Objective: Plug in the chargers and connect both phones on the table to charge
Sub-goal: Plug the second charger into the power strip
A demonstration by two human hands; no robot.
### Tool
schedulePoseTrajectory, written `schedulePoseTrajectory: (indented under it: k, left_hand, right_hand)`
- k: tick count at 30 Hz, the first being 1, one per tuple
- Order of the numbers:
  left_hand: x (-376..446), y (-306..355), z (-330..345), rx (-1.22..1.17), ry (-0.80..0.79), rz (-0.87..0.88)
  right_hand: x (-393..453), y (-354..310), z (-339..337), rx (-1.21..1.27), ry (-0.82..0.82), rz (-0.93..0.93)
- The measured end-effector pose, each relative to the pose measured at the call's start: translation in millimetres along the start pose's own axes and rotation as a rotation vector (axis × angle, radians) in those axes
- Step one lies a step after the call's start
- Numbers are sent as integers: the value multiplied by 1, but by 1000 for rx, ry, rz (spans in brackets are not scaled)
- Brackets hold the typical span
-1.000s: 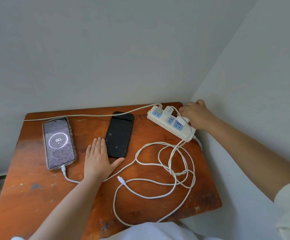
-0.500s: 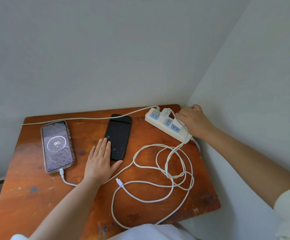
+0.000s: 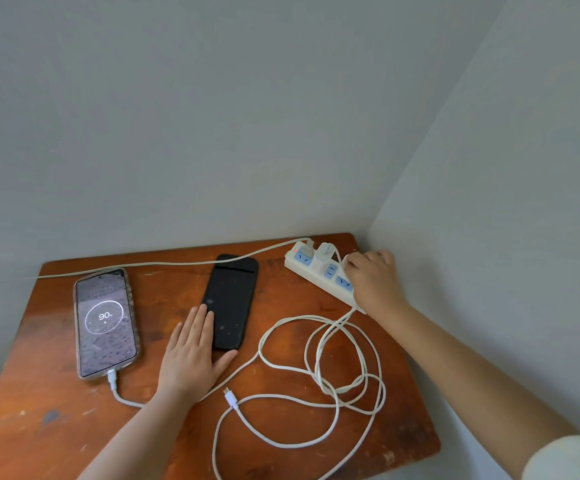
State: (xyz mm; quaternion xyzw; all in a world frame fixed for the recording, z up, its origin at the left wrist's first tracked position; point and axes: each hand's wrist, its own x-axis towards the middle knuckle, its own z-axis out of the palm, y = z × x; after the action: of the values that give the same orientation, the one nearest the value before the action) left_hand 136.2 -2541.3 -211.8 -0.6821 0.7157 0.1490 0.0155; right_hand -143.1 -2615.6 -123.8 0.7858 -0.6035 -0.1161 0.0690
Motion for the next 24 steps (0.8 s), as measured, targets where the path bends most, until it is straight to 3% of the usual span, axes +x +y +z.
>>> schedulePoseTrajectory:
  k: [4,12,24]
  left_hand:
    - [0,1,-2,-17,-16,-3]
    - [0,0,0,-3,-7,1]
    - [1,-2,5,27,35,27]
  right_hand:
    - [0,-10,0,-62,-19,1]
    - [-5,-14,10,117,-39,82]
    - [-1,-7,12,118,-17,118]
